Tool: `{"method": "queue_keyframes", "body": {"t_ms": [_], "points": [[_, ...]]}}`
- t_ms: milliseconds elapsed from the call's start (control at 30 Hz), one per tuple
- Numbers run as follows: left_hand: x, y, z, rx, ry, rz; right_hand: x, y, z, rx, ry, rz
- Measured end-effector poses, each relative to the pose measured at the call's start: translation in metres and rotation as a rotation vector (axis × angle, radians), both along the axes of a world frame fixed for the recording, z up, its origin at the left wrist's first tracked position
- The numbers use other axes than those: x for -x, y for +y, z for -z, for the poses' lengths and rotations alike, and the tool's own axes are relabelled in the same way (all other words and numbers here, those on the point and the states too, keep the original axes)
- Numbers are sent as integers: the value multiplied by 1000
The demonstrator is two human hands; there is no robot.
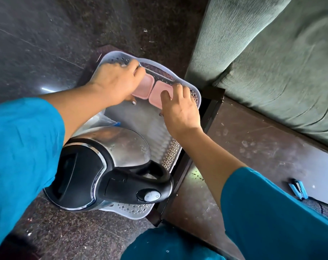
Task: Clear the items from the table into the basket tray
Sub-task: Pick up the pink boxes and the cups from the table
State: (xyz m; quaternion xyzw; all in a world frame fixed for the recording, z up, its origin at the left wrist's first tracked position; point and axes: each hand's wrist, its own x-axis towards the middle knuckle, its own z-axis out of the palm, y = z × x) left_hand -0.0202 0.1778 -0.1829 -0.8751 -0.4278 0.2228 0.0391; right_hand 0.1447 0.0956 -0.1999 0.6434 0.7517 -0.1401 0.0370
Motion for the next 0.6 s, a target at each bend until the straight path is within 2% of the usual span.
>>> {"method": "queue_keyframes", "body": {"t_ms": [267,400,467,600], "points": [[0,2,-11,82,-2,1,-4,-3,-4,38,20,-34],[-12,-10,-28,31,47,170,-13,-11,-9,31,112,-30],[-29,-19,-33,37,-3,257,-21,-17,-14,13,128,-22],[-77,-39,-43,131,-139,234,-51,-31,-33,-44,160,50]]}}
